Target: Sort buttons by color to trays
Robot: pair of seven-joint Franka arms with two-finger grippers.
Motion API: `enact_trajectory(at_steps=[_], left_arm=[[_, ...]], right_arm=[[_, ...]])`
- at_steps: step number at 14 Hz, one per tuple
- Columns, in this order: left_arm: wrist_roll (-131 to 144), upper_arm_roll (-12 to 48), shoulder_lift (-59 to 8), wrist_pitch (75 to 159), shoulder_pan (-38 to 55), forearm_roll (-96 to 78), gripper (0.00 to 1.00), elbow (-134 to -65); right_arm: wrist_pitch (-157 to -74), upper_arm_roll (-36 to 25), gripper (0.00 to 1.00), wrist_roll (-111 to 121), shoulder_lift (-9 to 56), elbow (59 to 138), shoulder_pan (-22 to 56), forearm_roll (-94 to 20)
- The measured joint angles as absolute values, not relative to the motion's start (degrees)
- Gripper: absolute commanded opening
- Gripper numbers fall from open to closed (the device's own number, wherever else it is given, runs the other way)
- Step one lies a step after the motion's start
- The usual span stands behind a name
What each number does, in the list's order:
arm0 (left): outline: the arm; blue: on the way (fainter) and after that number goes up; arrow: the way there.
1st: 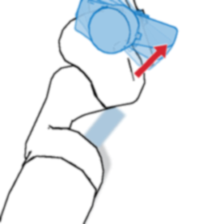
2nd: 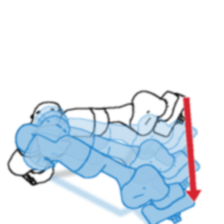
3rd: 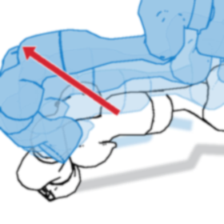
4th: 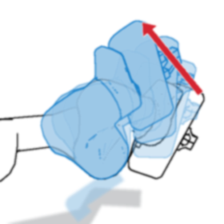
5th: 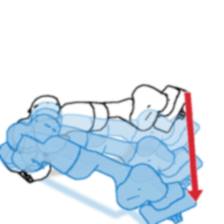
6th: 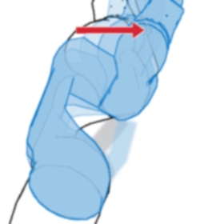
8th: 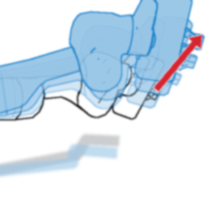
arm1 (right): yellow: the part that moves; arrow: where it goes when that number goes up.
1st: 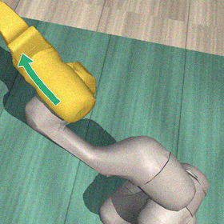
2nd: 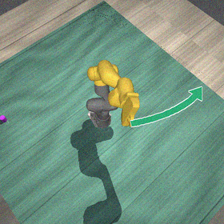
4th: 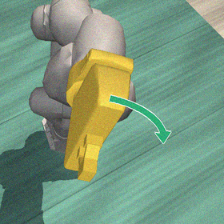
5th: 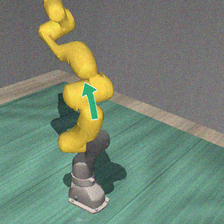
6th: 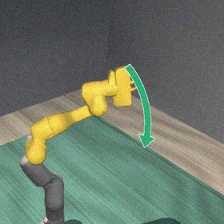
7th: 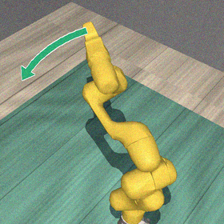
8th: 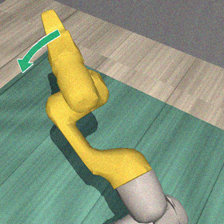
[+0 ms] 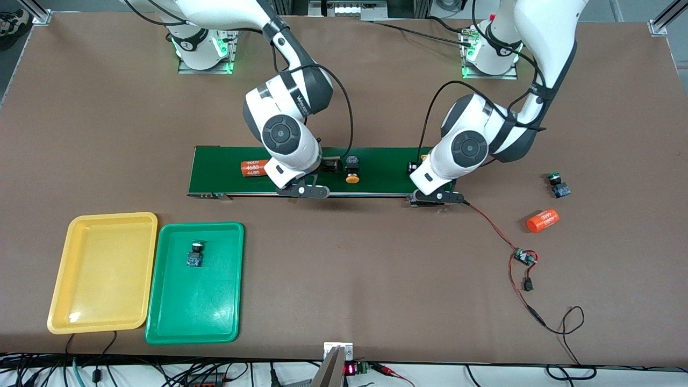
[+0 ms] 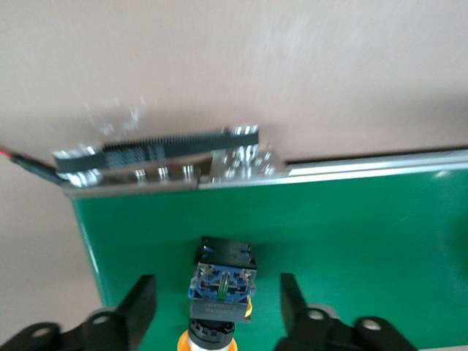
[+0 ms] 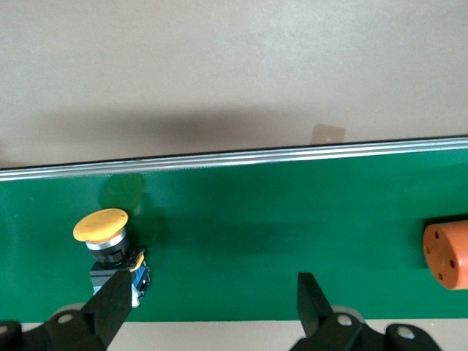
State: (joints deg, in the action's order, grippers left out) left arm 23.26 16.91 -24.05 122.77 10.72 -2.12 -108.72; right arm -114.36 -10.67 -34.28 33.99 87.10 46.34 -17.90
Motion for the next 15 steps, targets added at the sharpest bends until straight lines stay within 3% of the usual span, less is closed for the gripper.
enact_trajectory(at_steps=[4, 6, 10, 15], left_arm=[[22.6, 16.0, -19.3, 119.6, 5.6, -2.1, 1.0, -107.5], [18.9, 15.2, -19.2, 119.1, 1.5, -2.1, 1.0, -107.7], [1.3, 12.0, -21.8, 119.6, -6.5, -1.0, 1.0, -107.5], [-25.9, 11.8, -28.0, 121.2, -12.8, -0.8, 1.0, -101.9]], right_arm=[[-128.1, -10.3, 1.0, -34.2, 27.6, 101.1, 47.9, -17.9], [-130.4, -10.1, 1.0, -36.7, 25.8, 105.0, 49.9, -17.9], [-130.9, -10.0, 1.0, -42.8, 25.6, 105.8, 53.4, -15.2], [-131.9, -10.0, 1.0, -45.3, 27.5, 105.0, 55.0, -11.2]])
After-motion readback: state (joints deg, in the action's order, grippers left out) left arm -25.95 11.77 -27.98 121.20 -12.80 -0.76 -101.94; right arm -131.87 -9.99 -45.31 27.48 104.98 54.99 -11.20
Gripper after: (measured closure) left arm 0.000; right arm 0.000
